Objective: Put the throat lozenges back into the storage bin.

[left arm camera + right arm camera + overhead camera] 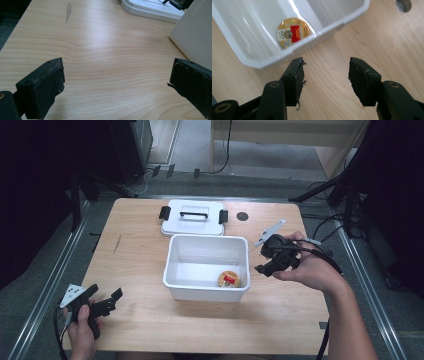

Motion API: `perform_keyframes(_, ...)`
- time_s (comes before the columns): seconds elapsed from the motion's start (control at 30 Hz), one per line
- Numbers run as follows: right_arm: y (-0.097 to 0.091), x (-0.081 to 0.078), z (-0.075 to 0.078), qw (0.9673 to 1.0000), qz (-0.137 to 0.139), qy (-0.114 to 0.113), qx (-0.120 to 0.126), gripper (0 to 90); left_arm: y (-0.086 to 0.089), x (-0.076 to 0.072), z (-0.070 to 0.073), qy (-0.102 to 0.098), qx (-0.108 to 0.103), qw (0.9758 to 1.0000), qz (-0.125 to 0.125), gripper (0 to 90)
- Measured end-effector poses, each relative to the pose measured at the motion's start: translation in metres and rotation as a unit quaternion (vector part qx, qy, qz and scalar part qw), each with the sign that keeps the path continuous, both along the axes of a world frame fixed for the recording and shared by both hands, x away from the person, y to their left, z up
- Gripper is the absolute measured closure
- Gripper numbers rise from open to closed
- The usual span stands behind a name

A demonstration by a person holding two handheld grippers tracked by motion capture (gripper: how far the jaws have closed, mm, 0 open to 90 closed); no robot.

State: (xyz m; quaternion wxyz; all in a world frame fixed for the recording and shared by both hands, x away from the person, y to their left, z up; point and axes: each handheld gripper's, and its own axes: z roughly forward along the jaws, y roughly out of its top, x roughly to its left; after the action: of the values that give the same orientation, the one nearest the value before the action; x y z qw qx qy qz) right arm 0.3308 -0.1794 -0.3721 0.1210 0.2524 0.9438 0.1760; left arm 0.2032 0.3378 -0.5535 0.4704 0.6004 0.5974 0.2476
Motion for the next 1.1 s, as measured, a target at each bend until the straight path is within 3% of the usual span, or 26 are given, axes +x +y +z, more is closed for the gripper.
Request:
perform_keyframes(0.1, -0.011, 0.000, -0.010, 0.9999, -0.013, 0.007, 0.000, 44.0, 0.000, 0.000, 0.000, 0.000, 0.000, 1.0000, 0.000, 0.3)
perform_keyframes(0.3, -0.031, -0.003, -0.038, 0.9983, -0.053, 0.014, -0.020, 22.3, 0.000, 0.000, 0.000, 0.000, 0.000, 1.0000, 0.001, 0.3)
perform_keyframes(0.43, -0.043, -0.003, -0.055, 0.9940, -0.105, 0.014, -0.026, 10.8, 0.000, -0.001, 0.000, 0.000, 0.000, 1.0000, 0.001, 0.3)
perform_keyframes(0.5, -0.052, -0.003, -0.063, 0.9919, -0.124, 0.020, -0.017, 0.0, 0.000, -0.001, 0.000, 0.000, 0.000, 1.0000, 0.001, 0.3)
perform_keyframes(0.57, -0.058, -0.004, -0.068, 0.9895, -0.142, 0.024, -0.002, 0.0, 0.000, 0.000, 0.000, 0.000, 0.000, 1.0000, 0.001, 0.3)
perform_keyframes(0.63, -0.066, -0.006, -0.074, 0.9853, -0.169, 0.021, 0.013, 0.0, 0.000, -0.001, 0.000, 0.000, 0.001, 1.0000, 0.001, 0.3)
perform_keyframes(0.73, -0.079, -0.009, -0.086, 0.9758, -0.215, 0.007, 0.039, 0.0, 0.000, -0.001, 0.000, -0.001, 0.000, 1.0000, 0.001, 0.3)
perform_keyframes(1.03, -0.106, -0.030, -0.115, 0.9530, -0.281, -0.052, 0.101, 0.0, -0.001, -0.001, 0.000, -0.003, 0.001, 1.0000, 0.002, 0.3)
perform_keyframes(1.1, -0.112, -0.036, -0.123, 0.9463, -0.294, -0.066, 0.117, 0.0, -0.001, -0.001, 0.000, -0.003, 0.001, 1.0000, 0.002, 0.3)
